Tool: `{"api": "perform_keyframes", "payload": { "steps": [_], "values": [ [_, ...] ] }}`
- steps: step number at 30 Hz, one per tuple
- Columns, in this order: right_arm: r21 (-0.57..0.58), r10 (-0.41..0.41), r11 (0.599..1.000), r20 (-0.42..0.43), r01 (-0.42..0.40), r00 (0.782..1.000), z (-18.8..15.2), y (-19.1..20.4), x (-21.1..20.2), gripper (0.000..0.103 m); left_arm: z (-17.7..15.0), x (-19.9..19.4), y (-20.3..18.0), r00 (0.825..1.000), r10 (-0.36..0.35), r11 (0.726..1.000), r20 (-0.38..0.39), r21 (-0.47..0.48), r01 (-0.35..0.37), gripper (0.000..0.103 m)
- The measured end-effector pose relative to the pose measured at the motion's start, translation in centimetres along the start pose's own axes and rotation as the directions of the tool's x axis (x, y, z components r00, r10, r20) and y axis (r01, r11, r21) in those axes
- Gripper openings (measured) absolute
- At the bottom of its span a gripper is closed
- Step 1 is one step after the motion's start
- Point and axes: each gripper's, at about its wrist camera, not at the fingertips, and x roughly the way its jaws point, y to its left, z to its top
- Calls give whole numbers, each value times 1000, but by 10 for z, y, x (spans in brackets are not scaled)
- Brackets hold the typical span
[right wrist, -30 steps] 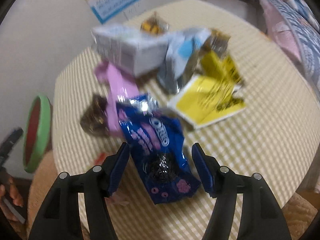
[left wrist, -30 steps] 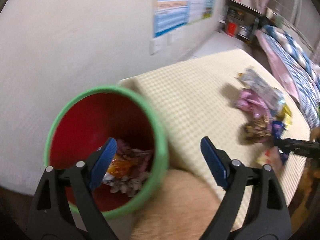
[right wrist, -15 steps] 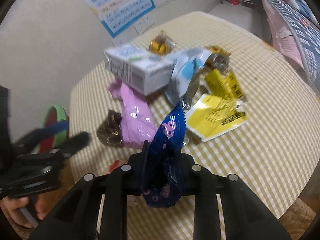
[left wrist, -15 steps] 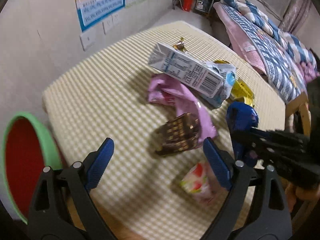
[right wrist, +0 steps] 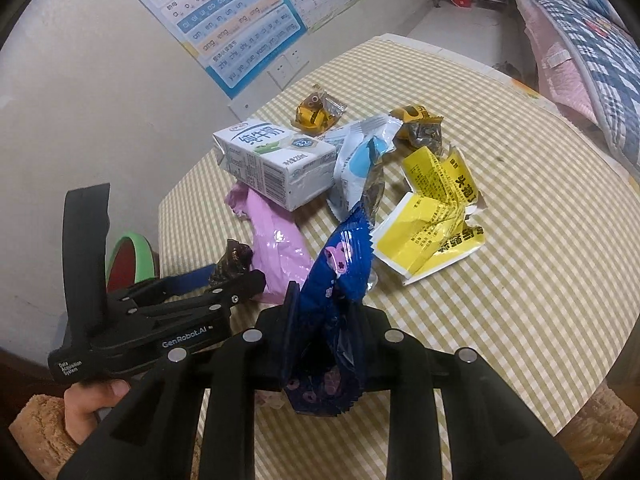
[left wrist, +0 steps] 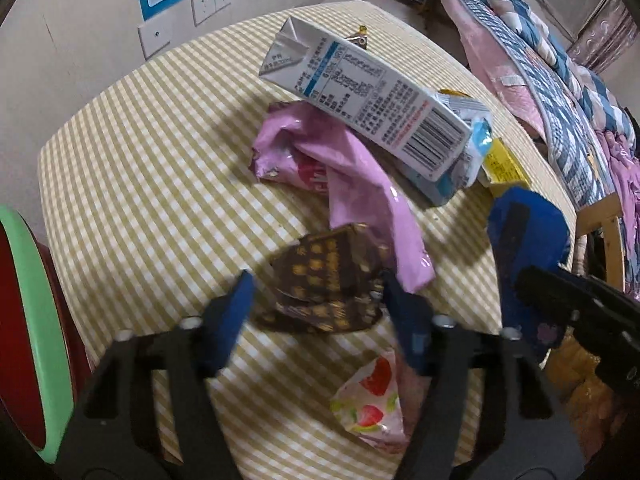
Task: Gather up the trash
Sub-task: 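Grasp the blue Oreo wrapper with the right tool while the left tool grasps the brown candy wrapper, then carry the brown wrapper to the bin and release it with the left tool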
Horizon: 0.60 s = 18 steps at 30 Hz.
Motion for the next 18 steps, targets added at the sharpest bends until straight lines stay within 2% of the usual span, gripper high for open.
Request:
{"api": "perform_keyframes", "payload": {
  "steps": [2, 7, 11, 18],
  "values": [
    [0, 1, 1000, 1, -1, 1000, 1, 1, 2, 23, -2, -5, -1, 1000, 10, 1000, 15, 9, -10, 52],
    [-5, 13, 1000, 5, -13, 1000, 0, 3, 3, 23, -6, -22, -4, 997, 31, 999, 65, 32, -33, 52],
    [-9, 53, 999, 21, -53, 998, 0, 8, 0, 23, -8, -40, -2, 992, 46, 998, 116, 39, -51, 52],
    [-59, 73, 996, 77, -69, 994, -3, 22, -11, 23, -10, -63, 8, 983, 62, 998, 176, 13, -65, 52]
  ]
}}
